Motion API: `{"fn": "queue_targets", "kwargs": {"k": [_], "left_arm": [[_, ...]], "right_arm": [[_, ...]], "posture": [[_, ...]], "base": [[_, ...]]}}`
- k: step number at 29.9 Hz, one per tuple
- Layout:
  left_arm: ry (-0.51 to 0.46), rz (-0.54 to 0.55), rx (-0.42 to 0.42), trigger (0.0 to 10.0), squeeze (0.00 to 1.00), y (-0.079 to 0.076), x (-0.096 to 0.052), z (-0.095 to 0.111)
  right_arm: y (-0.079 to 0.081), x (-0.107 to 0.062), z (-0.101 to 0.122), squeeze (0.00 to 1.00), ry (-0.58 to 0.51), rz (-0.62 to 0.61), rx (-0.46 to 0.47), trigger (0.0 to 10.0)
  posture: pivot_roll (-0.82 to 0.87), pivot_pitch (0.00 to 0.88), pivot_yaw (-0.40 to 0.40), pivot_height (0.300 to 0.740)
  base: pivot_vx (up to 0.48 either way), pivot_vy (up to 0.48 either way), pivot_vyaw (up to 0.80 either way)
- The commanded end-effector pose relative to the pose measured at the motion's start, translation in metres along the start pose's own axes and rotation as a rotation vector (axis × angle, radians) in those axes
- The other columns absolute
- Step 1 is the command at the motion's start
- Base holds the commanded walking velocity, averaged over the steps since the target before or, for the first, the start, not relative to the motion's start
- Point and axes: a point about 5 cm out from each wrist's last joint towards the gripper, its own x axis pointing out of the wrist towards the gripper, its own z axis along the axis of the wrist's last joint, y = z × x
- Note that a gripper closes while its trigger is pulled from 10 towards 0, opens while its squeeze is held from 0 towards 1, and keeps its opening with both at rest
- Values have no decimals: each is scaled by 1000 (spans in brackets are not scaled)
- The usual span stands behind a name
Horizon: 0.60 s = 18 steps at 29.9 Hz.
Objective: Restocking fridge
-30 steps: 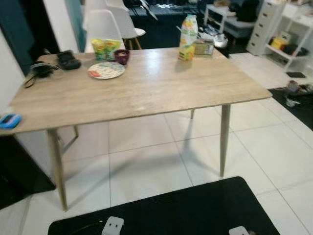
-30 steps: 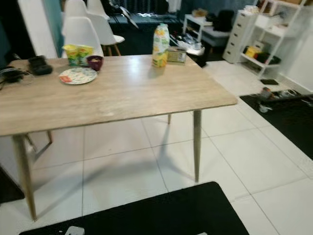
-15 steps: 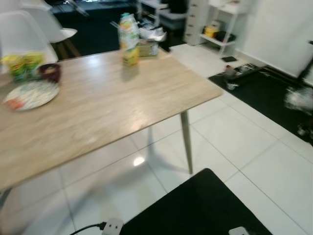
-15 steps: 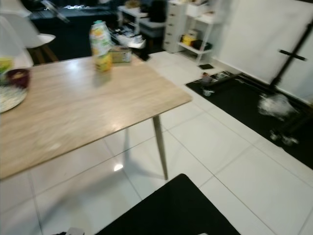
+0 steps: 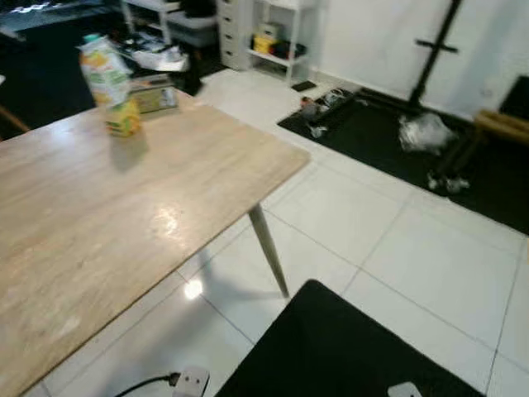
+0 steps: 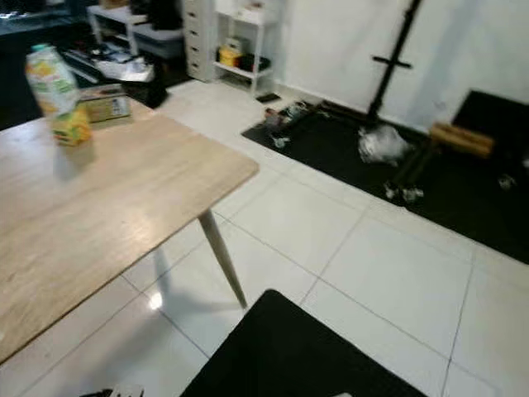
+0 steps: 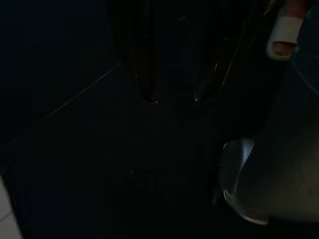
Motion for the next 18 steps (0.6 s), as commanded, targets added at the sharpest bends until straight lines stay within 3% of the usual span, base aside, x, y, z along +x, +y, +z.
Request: {"fn": "queue_targets", "kwargs": {"k": [1, 18], "left_arm": [[32, 0, 3, 10000, 0, -2, -1, -8], [46, 10, 27, 10000, 0, 0, -1, -11]], "right_arm": [[-4, 0, -4, 0, 16, -13, 0, 10000], [-3, 0, -5, 0, 17, -13, 5, 10000]], "posture": [[51, 0, -27, 740], [58, 0, -20, 740]], "base": [[0, 0, -788], [0, 0, -788]]}}
